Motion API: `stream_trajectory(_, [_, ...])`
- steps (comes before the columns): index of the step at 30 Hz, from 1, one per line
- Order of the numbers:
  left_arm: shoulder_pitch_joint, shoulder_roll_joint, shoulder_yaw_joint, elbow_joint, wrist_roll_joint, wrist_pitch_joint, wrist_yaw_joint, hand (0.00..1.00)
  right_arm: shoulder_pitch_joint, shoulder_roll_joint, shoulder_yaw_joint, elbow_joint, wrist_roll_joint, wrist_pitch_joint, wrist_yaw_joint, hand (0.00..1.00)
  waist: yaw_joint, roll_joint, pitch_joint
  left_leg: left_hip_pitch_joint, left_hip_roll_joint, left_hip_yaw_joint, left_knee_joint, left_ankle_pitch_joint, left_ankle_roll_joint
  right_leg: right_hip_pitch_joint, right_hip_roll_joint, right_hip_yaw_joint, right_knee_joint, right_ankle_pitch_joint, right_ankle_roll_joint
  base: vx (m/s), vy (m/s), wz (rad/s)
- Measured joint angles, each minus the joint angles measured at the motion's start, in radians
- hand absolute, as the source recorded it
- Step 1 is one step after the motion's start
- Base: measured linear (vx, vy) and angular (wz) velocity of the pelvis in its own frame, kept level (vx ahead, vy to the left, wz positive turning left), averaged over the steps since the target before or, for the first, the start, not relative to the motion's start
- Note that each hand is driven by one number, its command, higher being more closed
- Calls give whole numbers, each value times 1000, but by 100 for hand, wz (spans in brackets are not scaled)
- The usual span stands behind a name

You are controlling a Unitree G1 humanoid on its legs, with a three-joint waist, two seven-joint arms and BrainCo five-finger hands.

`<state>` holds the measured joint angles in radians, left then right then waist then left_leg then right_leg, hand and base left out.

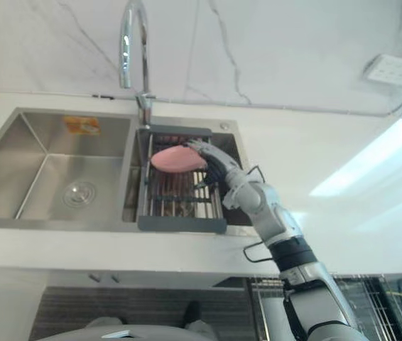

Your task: Walk over to the sink, pick up the cup, carry it to the dishwasher, place the cup inside the dishwasher, then close the dishwasher door

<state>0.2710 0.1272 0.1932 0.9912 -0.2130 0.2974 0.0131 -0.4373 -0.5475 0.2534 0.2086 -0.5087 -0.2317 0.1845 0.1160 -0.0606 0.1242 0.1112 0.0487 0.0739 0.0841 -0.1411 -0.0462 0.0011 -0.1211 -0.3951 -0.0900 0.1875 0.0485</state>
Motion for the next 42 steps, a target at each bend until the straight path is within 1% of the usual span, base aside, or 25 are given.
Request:
stream_trajectory(5, [-2, -1, 0, -3, 0, 0, -1, 0, -1, 32, 20, 68, -113, 19, -65, 0, 15, -1, 0, -5, -4, -22, -1, 9, 0, 6, -5, -18, 0, 0, 0, -20, 4, 11])
stream_trajectory(8, [-2, -1, -1, -12, 0, 3, -3, 0, -8, 32, 25, 98, -146, 25, -85, 0, 21, -1, 0, -8, -6, -29, -1, 12, 1, 7, -8, -26, 0, 0, 0, -26, 3, 9])
stream_trajectory(9, [-1, -1, -1, -15, 0, 6, -3, 0, -15, 32, 44, 110, -164, 32, -103, 0, 20, -2, 0, -11, -7, -34, -1, 15, 1, 7, -9, -30, 0, 0, 0, -24, 3, 9])
stream_trajectory(11, [-2, -1, -2, -19, 1, 7, -4, 0, -25, 35, 64, 133, -179, 40, -108, 0, 22, -2, 0, -13, -8, -40, -1, 17, 0, 8, -10, -32, 0, 1, -1, -32, 0, 9])
stream_trajectory(13, [-2, -1, -2, -20, 1, 7, -5, 0, -30, 47, 69, 152, -218, 41, -146, 0, 23, -2, 1, -24, -7, -46, -1, 19, -1, 7, -10, -38, 0, 0, -1, -39, -4, 11])
stream_trajectory(17, [-3, -1, -4, -22, 2, 7, -5, 0, -54, 70, 98, 207, -309, 68, -237, 0, 28, -3, 1, -24, -7, -49, -1, 23, -1, 6, -11, -47, 0, 1, -2, -1, -2, 3])
stream_trajectory(21, [-4, 0, -7, -31, 2, 7, -9, 0, -56, 72, 101, 255, -357, 90, -303, 0, 42, -3, 1, -26, -7, -49, -1, 23, -1, 7, -12, -49, 0, 1, -2, 0, 0, 0])
stream_trajectory(24, [-5, 1, -8, -32, 3, 6, -13, 0, -59, 72, 118, 288, -383, 109, -345, 0, 44, -3, 1, -26, -8, -51, -1, 23, -1, 7, -12, -51, 0, 1, -2, 0, 0, 0])
stream_trajectory(27, [-5, 1, -9, -31, 3, 6, -14, 0, -59, 76, 134, 310, -402, 110, -379, 0, 45, -3, 2, -26, -8, -53, 0, 23, -1, 7, -12, -52, 0, 1, -2, 0, 0, 0])
stream_trajectory(28, [-5, 1, -9, -32, 3, 6, -14, 0, -60, 80, 135, 325, -403, 113, -385, 100, 47, -3, 2, -26, -9, -55, 0, 24, -1, 7, -13, -53, 0, 1, -2, 2, 6, 3])
stream_trajectory(34, [-6, 2, -18, -37, 23, -3, -18, 0, -71, 108, 138, 367, -403, 153, -407, 100, 51, -4, 15, -26, -14, -72, 0, 27, -1, 12, -16, -57, 0, 1, -1, -6, 11, 5])
stream_trajectory(38, [-6, 3, -20, -37, 23, -12, -18, 0, -80, 108, 152, 368, -403, 167, -409, 100, 55, -5, 19, -26, -14, -72, 1, 27, -1, 12, -16, -58, 0, 1, -1, 0, 0, 0])
stream_trajectory(42, [-6, 2, -21, -39, 29, -18, -19, 0, -81, 108, 159, 368, -411, 170, -437, 100, 55, -4, 27, -27, -14, -72, 1, 27, -1, 12, -16, -58, 0, 1, -1, 0, 0, 0])
